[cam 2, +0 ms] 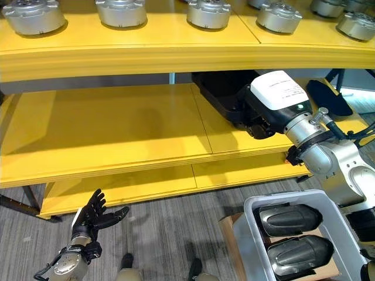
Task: Move parts from the plastic box to the shelf.
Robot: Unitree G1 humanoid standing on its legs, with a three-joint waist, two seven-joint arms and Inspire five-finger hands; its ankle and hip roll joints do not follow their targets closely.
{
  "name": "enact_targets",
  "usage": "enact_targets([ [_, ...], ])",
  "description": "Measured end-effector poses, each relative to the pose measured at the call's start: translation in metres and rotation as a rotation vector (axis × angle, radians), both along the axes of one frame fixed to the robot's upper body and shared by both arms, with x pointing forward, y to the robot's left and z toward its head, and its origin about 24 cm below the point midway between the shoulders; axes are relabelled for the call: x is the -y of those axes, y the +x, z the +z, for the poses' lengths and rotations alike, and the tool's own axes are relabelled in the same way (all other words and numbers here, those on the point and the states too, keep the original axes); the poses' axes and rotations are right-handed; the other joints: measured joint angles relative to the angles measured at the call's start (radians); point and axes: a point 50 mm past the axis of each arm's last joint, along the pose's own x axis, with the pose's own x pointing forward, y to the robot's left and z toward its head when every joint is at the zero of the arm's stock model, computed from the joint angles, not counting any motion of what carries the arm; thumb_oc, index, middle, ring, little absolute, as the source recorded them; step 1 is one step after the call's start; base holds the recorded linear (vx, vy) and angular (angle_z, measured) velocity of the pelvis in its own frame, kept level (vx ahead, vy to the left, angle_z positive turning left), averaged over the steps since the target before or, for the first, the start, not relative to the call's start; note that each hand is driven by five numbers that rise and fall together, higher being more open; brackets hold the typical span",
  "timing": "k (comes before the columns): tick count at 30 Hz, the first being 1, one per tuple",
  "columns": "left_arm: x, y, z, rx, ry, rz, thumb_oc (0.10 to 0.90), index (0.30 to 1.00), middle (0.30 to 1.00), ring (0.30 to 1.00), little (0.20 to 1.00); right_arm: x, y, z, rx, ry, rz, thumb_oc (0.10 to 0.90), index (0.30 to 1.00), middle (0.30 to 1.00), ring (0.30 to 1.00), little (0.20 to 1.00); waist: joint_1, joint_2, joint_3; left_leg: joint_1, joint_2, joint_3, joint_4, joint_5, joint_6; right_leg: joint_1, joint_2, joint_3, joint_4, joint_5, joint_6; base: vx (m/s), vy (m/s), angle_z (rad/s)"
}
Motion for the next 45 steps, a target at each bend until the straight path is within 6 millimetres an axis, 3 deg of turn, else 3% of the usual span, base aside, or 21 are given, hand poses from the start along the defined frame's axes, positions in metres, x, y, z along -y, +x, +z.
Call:
enact_targets([
  [1, -0.001, -0.004, -0.003, -0.013, -0.002, 0.013, 0.9, 1.0, 1.0, 1.0, 1.0, -0.008, 0.001, 0.0, -0.003, -0.013, 0.032, 0.4, 0.3, 0.3, 0.3, 0.3, 0.019, 0.002, -0.001, -0.01, 0.009, 0.001, -0.005, 0.024, 0.031, -0.017, 0.012, -0.013, 0.029, -0.017, -0.015, 0.0, -0.264, 0.47],
  [3, 0.005, -0.001, -0.004, -0.002, -0.054, 0.027, 0.9, 1.0, 1.0, 1.0, 1.0, -0.024, 0.005, -0.003, -0.023, -0.049, 0.098, 0.4, 0.3, 0.3, 0.3, 0.3, 0.073, -0.005, -0.002, -0.114, -0.003, 0.0, 0.035, 0.215, -0.026, -0.072, 0.016, -0.011, 0.084, -0.059, -0.081, 0.02, -0.272, 1.19],
  [4, 0.01, 0.001, -0.005, -0.007, -0.063, 0.014, 0.9, 1.0, 1.0, 1.0, 1.0, -0.025, 0.006, -0.005, -0.032, -0.045, 0.096, 0.4, 0.3, 0.3, 0.3, 0.3, 0.067, -0.006, 0.002, -0.205, -0.035, 0.077, 0.07, 0.376, 0.019, -0.064, 0.035, -0.03, 0.084, -0.063, -0.114, 0.09, -0.166, 2.42],
  [5, 0.017, 0.008, -0.001, 0.013, -0.062, -0.029, 0.9, 1.0, 1.0, 1.0, 1.0, -0.019, 0.006, -0.014, -0.06, -0.027, 0.064, 0.4, 0.3, 0.3, 0.3, 0.3, 0.065, -0.008, 0.005, -0.291, -0.034, 0.228, 0.146, 0.376, 0.073, -0.045, 0.021, -0.063, 0.059, -0.057, -0.143, 0.16, 0.046, 2.68],
  [6, 0.015, 0.005, -0.002, 0.005, -0.059, -0.039, 0.9, 1.0, 1.0, 1.0, 1.0, -0.023, 0.005, -0.019, -0.061, 0.012, 0.085, 0.4, 0.3, 0.3, 0.3, 0.3, 0.077, -0.03, 0.006, -0.333, -0.061, 0.379, 0.18, 0.173, -0.007, -0.052, 0.015, -0.071, 0.009, -0.032, -0.108, 0.23, 0.171, 2.26],
  [7, 0.013, 0.002, -0.008, -0.03, -0.042, -0.049, 0.9, 1.0, 1.0, 1.0, 1.0, -0.031, 0.005, -0.023, -0.061, 0.044, 0.121, 0.4, 0.3, 0.3, 0.3, 0.3, 0.079, -0.045, 0.004, -0.319, -0.161, 0.378, -0.001, 0.076, -0.047, -0.042, 0.008, -0.059, -0.094, 0.01, 0.007, 0.25, 0.18, 1.08],
  [8, 0.018, 0.0, -0.01, -0.043, -0.05, -0.069, 0.9, 1.0, 1.0, 1.0, 1.0, -0.033, 0.007, -0.023, -0.05, 0.076, 0.127, 0.4, 0.3, 0.3, 0.3, 0.3, 0.118, 0.007, 0.008, -0.262, -0.151, 0.297, -0.156, 0.064, -0.073, -0.077, -0.015, -0.141, 0.049, -0.049, -0.054, 0.24, 0.185, 0.45],
  [9, 0.014, -0.005, -0.014, -0.068, -0.039, -0.057, 0.9, 1.0, 1.0, 1.0, 1.0, -0.038, 0.009, -0.032, -0.072, 0.117, 0.137, 0.4, 0.3, 0.3, 0.3, 0.3, 0.124, 0.018, 0.008, -0.209, -0.117, 0.236, -0.156, 0.052, -0.048, -0.058, 0.033, -0.06, 0.013, -0.039, -0.108, 0.25, 0.173, -0.44],
  [10, 0.009, -0.012, -0.017, -0.094, -0.028, -0.037, 0.9, 1.0, 1.0, 1.0, 1.0, -0.05, 0.008, -0.04, -0.097, 0.138, 0.182, 0.4, 0.3, 0.3, 0.3, 0.3, 0.126, 0.004, 0.011, -0.111, -0.126, 0.208, -0.156, 0.021, -0.017, -0.037, 0.053, -0.024, -0.049, 0.007, -0.093, 0.23, 0.176, -0.64],
  [12, 0.014, -0.007, -0.015, -0.078, -0.04, -0.043, 0.9, 1.0, 1.0, 1.0, 1.0, -0.049, 0.007, -0.037, -0.084, 0.132, 0.18, 0.4, 0.3, 0.3, 0.3, 0.3, 0.114, -0.007, 0.017, 0.009, -0.166, 0.243, -0.16, 0.019, -0.002, -0.029, 0.07, 0.012, -0.122, 0.062, -0.086, 0.2, 0.161, -0.69],
  [13, 0.013, 0.0, -0.009, -0.052, -0.031, -0.053, 0.9, 1.0, 1.0, 1.0, 1.0, -0.045, 0.008, -0.038, -0.09, 0.136, 0.152, 0.4, 0.3, 0.3, 0.3, 0.3, 0.089, -0.027, 0.028, 0.026, -0.175, 0.246, -0.157, 0.05, 0.024, -0.03, 0.065, 0.013, -0.121, 0.068, -0.08, 0.16, 0.153, -0.4],
  [15, 0.014, 0.011, -0.003, -0.016, -0.029, -0.055, 0.9, 1.0, 1.0, 1.0, 1.0, -0.038, 0.007, -0.044, -0.102, 0.14, 0.11, 0.4, 0.3, 0.3, 0.3, 0.3, 0.084, -0.066, 0.029, 0.04, -0.191, 0.276, -0.158, 0.035, 0.04, -0.021, 0.049, 0.04, -0.135, 0.078, -0.066, 0.12, 0.13, -0.32],
  [17, 0.014, 0.02, 0.004, 0.02, -0.026, -0.06, 0.9, 1.0, 1.0, 1.0, 1.0, -0.031, 0.009, -0.046, -0.106, 0.143, 0.076, 0.4, 0.3, 0.3, 0.3, 0.3, 0.071, -0.079, 0.028, 0.057, -0.214, 0.318, -0.158, 0.018, 0.067, -0.004, 0.009, 0.005, -0.17, 0.078, -0.05, 0.09, 0.116, -0.45],
  [19, 0.009, 0.024, 0.011, 0.051, -0.02, -0.039, 0.9, 1.0, 1.0, 1.0, 1.0, -0.031, 0.008, -0.043, -0.098, 0.145, 0.076, 0.4, 0.3, 0.3, 0.3, 0.3, 0.071, -0.081, 0.027, 0.061, -0.23, 0.349, -0.157, 0.004, 0.084, -0.001, -0.032, -0.071, -0.174, 0.094, -0.03, 0.1, 0.134, -0.49],
  [30, 0.006, 0.022, 0.011, 0.051, -0.017, -0.019, 0.9, 1.0, 1.0, 1.0, 1.0, -0.031, 0.008, -0.044, -0.1, 0.149, 0.077, 0.4, 0.3, 0.3, 0.3, 0.3, 0.07, -0.077, 0.02, 0.076, -0.261, 0.368, -0.157, -0.017, 0.105, 0.008, -0.058, -0.038, -0.192, 0.139, -0.013, 0.03, 0.056, -0.05],
  [35, 0.003, 0.015, 0.007, 0.028, -0.013, -0.008, 0.9, 1.0, 1.0, 1.0, 1.0, -0.034, 0.009, -0.046, -0.109, 0.145, 0.081, 0.4, 0.3, 0.3, 0.3, 0.3, 0.072, -0.096, 0.008, 0.084, -0.266, 0.393, -0.157, -0.022, 0.111, 0.007, -0.059, -0.005, -0.199, 0.151, 0.004, -0.02, 0.087, -0.18],
  [39, 0.001, 0.016, 0.008, 0.022, 0.009, -0.02, 0.9, 1.0, 1.0, 1.0, 1.0, -0.038, 0.01, -0.05, -0.119, 0.164, 0.093, 0.4, 0.3, 0.3, 0.3, 0.3, 0.063, -0.098, 0.003, 0.075, -0.262, 0.408, -0.151, -0.035, 0.144, -0.109, -0.076, 0.009, 0.007, 0.144, 0.032, -0.05, 0.114, -0.1],
  [40, 0.0, 0.023, 0.011, 0.024, 0.045, -0.063, 0.9, 1.0, 1.0, 1.0, 1.0, -0.036, 0.011, -0.053, -0.128, 0.168, 0.078, 0.4, 0.3, 0.3, 0.3, 0.3, 0.028, -0.09, 0.007, 0.027, -0.241, 0.382, -0.074, -0.05, 0.155, -0.172, -0.102, 0.012, 0.139, 0.148, 0.069, 0.02, 0.007, 0.39],
  [42, -0.001, 0.03, 0.016, 0.036, 0.073, -0.088, 0.9, 1.0, 1.0, 1.0, 1.0, -0.034, 0.011, -0.053, -0.134, 0.152, 0.071, 0.4, 0.3, 0.3, 0.3, 0.3, 0.023, -0.075, 0.017, 0.025, -0.248, 0.357, -0.042, -0.072, 0.154, -0.203, -0.164, 0.016, 0.231, 0.099, 0.073, 0.08, -0.137, 0.47],
  [44, -0.004, 0.031, 0.019, 0.048, 0.093, -0.088, 0.9, 1.0, 1.0, 1.0, 1.0, -0.034, 0.011, -0.053, -0.133, 0.149, 0.072, 0.4, 0.3, 0.3, 0.3, 0.3, 0.026, -0.068, 0.02, 0.024, -0.263, 0.345, -0.016, -0.087, 0.151, -0.182, -0.264, 0.044, 0.199, 0.099, 0.081, 0.08, -0.232, 0.28],
  [45, -0.008, 0.031, 0.021, 0.053, 0.104, -0.078, 0.9, 1.0, 1.0, 1.0, 1.0, -0.034, 0.011, -0.051, -0.127, 0.148, 0.073, 0.4, 0.3, 0.3, 0.3, 0.3, 0.027, -0.069, 0.02, 0.015, -0.274, 0.336, -0.007, -0.09, 0.146, -0.145, -0.322, 0.057, 0.099, 0.114, 0.102, 0.07, -0.283, 0.27],
])
